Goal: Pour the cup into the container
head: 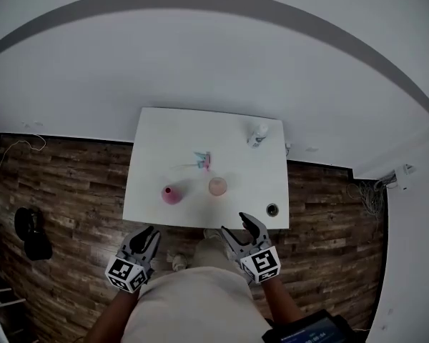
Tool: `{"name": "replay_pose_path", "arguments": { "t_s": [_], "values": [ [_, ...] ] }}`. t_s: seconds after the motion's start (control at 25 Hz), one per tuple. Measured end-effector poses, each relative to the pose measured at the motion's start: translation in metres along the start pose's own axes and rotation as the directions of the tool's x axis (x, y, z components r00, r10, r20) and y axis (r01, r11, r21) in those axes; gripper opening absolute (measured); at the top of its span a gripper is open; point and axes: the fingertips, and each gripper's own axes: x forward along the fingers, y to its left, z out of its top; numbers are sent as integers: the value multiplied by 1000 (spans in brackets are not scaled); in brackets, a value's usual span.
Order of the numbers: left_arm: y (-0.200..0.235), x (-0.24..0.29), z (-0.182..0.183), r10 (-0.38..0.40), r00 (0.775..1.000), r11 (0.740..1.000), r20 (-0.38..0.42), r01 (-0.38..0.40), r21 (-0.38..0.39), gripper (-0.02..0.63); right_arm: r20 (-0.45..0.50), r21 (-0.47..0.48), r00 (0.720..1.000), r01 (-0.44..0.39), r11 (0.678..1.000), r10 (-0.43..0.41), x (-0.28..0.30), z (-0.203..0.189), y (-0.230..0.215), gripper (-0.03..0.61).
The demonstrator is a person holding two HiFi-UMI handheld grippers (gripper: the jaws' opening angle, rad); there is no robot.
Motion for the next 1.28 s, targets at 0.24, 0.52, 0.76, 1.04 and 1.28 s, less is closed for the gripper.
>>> {"name": "replay_pose_path", "arguments": {
  "t_s": [0.24, 0.52, 0.76, 1.04, 1.28],
  "values": [
    [4, 38, 18, 144, 989, 987, 25, -142, -70, 80, -74, -58, 986, -152, 987, 147, 40, -2, -41, 267],
    [-1, 63, 27, 271, 962, 957, 35, -265, -115, 80, -170, -166, 947, -300, 939, 272, 70, -26, -85, 268],
    [1, 70, 21, 353, 935, 927, 17, -347, -139, 81, -244, -214, 904, -405, 889, 352, 102, -54, -97, 294],
    [-5, 68, 8, 422, 906, 896, 4, -417, -153, 86, -328, -242, 852, -494, 835, 409, 128, -101, -100, 314],
    [-8, 70, -1, 446, 895, 885, -26, -445, -139, 86, -390, -252, 811, -549, 797, 436, 152, -133, -99, 340]
  ]
}}
